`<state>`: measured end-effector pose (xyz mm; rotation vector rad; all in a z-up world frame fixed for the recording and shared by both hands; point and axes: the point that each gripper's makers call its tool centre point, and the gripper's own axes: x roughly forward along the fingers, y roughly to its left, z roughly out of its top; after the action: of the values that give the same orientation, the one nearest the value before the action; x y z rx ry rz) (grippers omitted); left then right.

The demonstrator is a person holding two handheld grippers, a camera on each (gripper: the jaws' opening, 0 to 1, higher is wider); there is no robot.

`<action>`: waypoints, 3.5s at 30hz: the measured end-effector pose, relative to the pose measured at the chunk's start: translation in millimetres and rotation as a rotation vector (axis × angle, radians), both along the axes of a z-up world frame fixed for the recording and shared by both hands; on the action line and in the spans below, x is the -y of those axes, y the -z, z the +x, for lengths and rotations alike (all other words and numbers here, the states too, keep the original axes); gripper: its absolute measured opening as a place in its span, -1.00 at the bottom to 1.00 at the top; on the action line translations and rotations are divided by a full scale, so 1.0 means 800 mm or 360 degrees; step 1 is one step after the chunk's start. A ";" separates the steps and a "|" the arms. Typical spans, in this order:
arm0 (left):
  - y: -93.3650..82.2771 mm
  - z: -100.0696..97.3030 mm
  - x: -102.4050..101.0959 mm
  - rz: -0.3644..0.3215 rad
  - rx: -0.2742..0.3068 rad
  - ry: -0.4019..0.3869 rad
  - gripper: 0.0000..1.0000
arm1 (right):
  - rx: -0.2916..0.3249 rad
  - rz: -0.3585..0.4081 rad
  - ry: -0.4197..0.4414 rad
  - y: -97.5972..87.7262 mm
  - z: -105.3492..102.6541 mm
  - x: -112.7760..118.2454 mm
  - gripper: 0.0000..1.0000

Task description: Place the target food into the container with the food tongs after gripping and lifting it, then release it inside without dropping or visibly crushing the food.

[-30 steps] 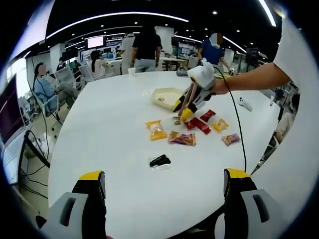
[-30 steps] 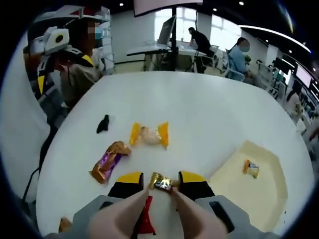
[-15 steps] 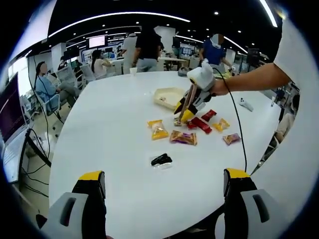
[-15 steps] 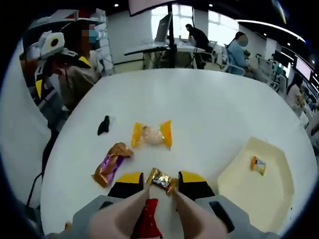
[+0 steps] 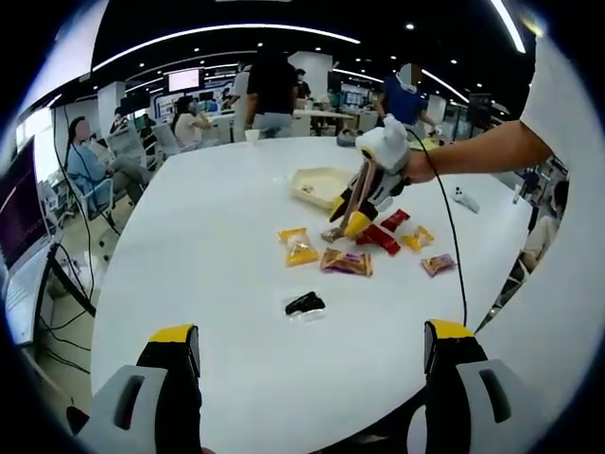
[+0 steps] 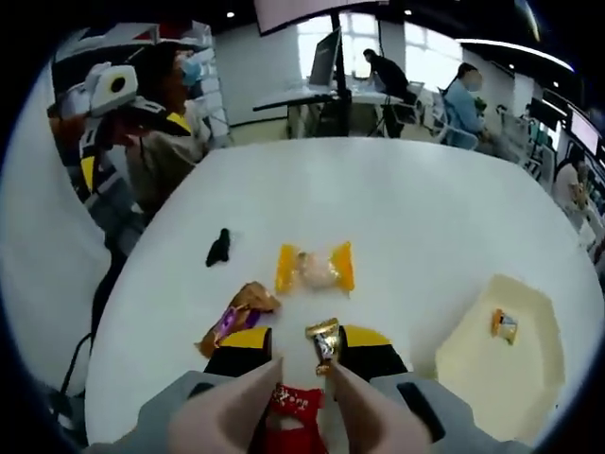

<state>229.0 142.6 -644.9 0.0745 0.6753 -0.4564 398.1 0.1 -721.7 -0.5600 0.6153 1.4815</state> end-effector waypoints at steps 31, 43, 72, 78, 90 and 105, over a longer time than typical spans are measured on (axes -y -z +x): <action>0.002 0.002 -0.008 0.0014 -0.0017 -0.0027 0.97 | 0.0098 -0.0033 -0.0052 0.019 0.023 -0.007 -0.47; 0.001 0.005 0.000 0.0010 -0.0017 -0.0026 0.97 | 0.0001 -0.0004 0.0041 0.016 0.016 -0.002 -0.49; 0.000 -0.002 -0.007 0.0012 -0.0016 -0.0052 0.95 | -0.0016 0.0008 0.0215 0.020 0.030 -0.015 -0.64; -0.001 -0.002 -0.006 0.0010 -0.0009 -0.0050 0.95 | -0.0027 0.0007 0.0246 0.018 0.029 -0.013 -0.63; -0.008 -0.004 0.001 0.0023 0.0015 -0.0001 0.95 | -0.0033 0.0058 0.0318 -0.006 0.017 0.001 -0.61; -0.019 -0.002 0.028 0.0020 0.0071 0.0084 0.95 | 0.0119 0.0145 0.0487 -0.049 0.004 0.037 -0.58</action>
<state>227.6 120.3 -629.8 0.1142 0.6338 -0.4997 400.9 -29.9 -682.7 -0.4275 0.5458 1.1887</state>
